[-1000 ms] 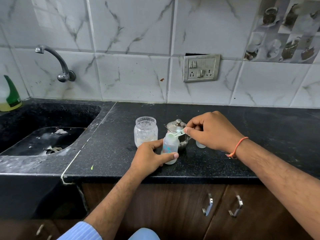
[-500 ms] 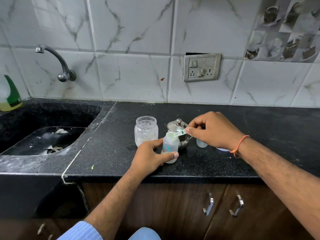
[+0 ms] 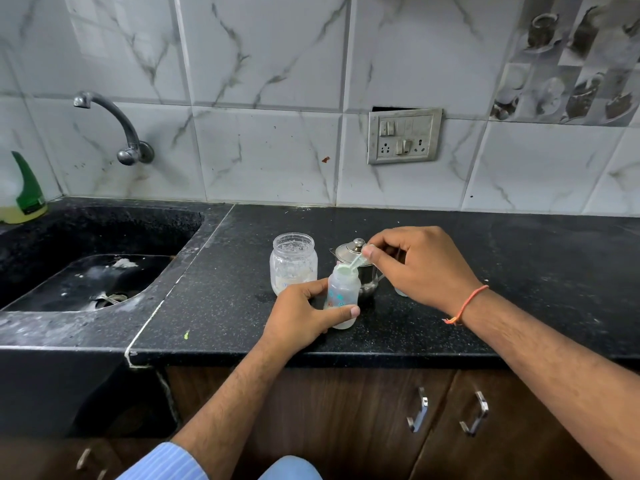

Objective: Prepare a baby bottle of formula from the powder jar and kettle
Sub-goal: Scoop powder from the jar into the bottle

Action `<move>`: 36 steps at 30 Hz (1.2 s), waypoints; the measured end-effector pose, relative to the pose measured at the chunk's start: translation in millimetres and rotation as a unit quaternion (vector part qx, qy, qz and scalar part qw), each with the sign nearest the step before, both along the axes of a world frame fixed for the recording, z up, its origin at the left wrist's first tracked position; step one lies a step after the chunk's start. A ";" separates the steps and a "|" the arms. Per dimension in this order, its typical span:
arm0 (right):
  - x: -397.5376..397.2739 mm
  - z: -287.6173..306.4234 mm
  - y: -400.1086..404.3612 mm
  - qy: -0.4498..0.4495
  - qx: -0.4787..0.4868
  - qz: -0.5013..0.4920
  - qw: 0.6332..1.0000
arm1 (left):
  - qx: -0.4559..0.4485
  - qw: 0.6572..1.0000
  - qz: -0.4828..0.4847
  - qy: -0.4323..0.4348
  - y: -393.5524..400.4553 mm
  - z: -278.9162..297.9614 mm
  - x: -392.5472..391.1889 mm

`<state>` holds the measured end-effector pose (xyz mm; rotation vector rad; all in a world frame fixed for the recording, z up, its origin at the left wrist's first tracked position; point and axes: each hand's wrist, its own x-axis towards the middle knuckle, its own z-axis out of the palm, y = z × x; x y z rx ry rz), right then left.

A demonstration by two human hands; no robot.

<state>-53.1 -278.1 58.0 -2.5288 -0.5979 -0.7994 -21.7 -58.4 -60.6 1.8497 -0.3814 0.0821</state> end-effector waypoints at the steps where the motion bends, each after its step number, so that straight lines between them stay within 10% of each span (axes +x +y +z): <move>1: -0.9 -0.4 1.0 -0.015 -0.021 0.004 1.000 | 0.001 1.000 0.002 0.000 0.1 0.4 -0.4; 36: 4.3 -4.2 4.6 -0.030 -0.063 -0.032 0.997 | 0.070 0.993 0.065 -0.063 -1.9 0.1 -5.4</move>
